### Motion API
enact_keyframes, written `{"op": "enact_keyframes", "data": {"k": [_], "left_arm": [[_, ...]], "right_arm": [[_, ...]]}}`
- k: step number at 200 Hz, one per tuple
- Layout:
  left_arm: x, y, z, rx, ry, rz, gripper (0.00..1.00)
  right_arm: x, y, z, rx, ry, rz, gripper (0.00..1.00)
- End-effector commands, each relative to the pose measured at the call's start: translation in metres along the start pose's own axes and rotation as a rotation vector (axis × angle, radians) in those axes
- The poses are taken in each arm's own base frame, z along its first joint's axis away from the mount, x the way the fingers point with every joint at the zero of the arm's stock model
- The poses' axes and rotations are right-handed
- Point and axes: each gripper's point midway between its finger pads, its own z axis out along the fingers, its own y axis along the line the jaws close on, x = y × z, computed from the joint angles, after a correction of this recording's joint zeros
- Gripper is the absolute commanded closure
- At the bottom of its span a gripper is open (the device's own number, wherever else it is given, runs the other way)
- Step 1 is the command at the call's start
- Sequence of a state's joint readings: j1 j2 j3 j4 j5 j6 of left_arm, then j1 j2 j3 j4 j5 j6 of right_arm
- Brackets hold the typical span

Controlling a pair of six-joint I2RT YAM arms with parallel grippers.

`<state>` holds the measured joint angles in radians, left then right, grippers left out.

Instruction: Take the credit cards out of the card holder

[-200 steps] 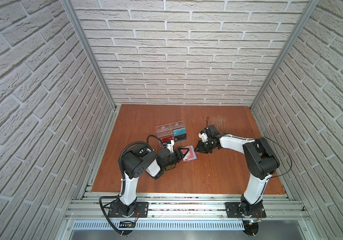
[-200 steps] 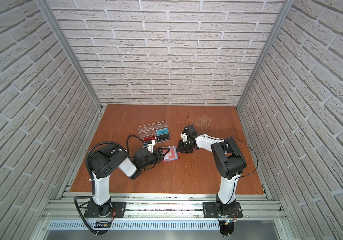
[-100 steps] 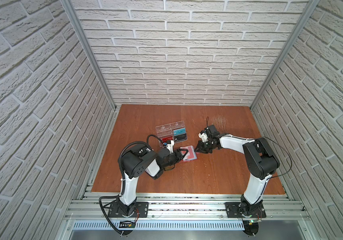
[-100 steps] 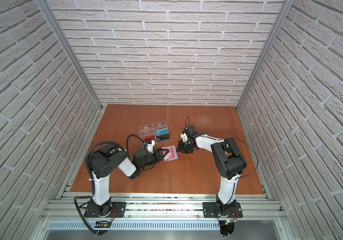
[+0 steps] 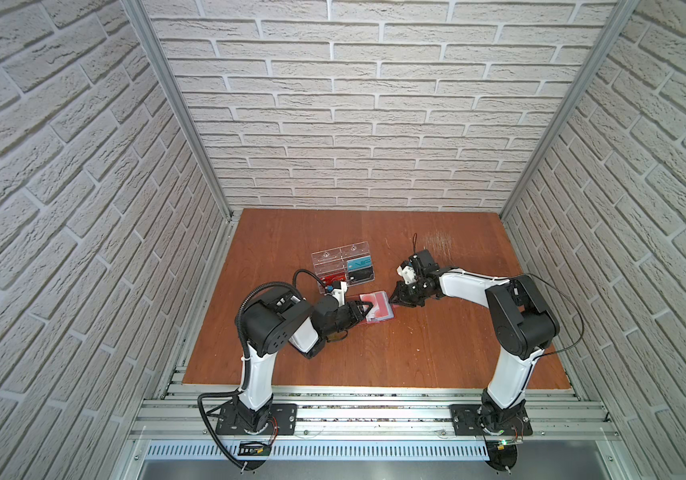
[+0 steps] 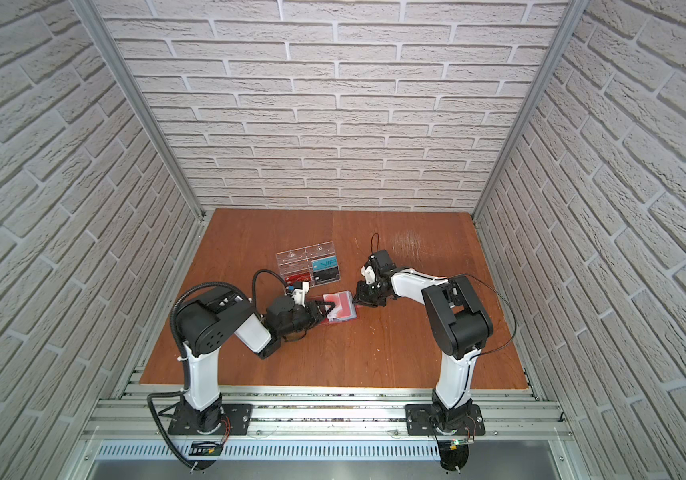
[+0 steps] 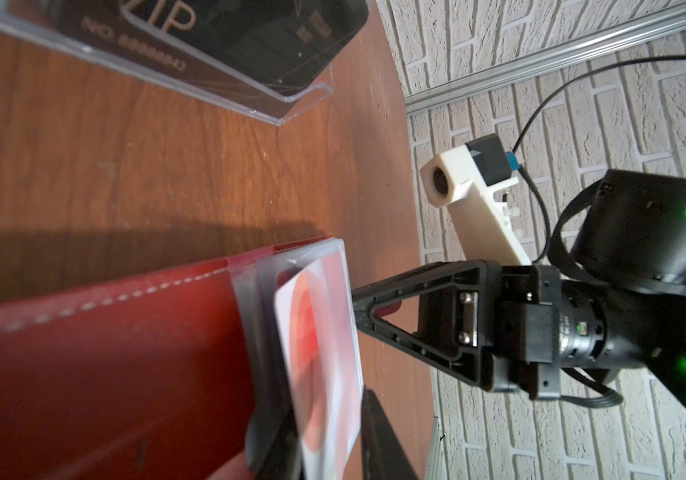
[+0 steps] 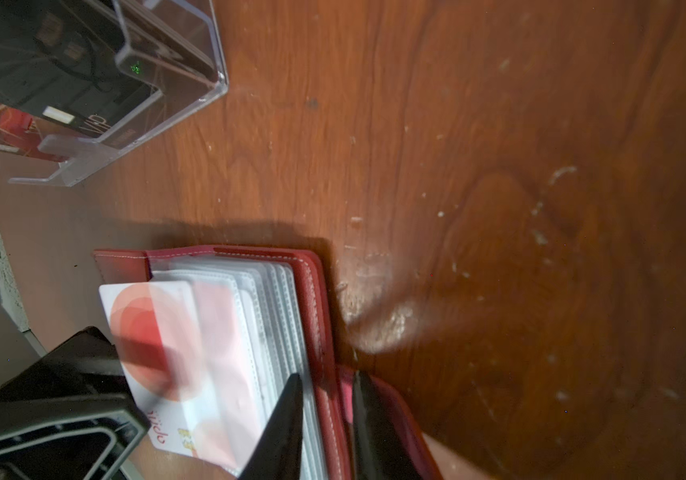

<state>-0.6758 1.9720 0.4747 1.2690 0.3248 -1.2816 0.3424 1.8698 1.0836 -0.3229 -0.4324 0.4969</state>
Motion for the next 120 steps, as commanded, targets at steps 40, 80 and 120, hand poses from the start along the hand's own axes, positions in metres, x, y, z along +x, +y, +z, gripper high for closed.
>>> {"op": "enact_keyframes", "data": {"k": [40, 80, 120], "left_arm": [[0.001, 0.005, -0.004, -0.007, 0.012, 0.032, 0.93], [0.002, 0.004, -0.005, -0.012, 0.023, 0.037, 1.00], [0.001, 0.001, -0.007, -0.030, 0.042, 0.054, 1.00]], "right_arm": [[0.023, -0.010, 0.005, 0.032, 0.071, 0.011, 0.76], [0.022, -0.007, 0.001, 0.029, 0.063, 0.009, 0.75], [0.021, -0.004, -0.005, 0.029, 0.057, 0.003, 0.73]]}}
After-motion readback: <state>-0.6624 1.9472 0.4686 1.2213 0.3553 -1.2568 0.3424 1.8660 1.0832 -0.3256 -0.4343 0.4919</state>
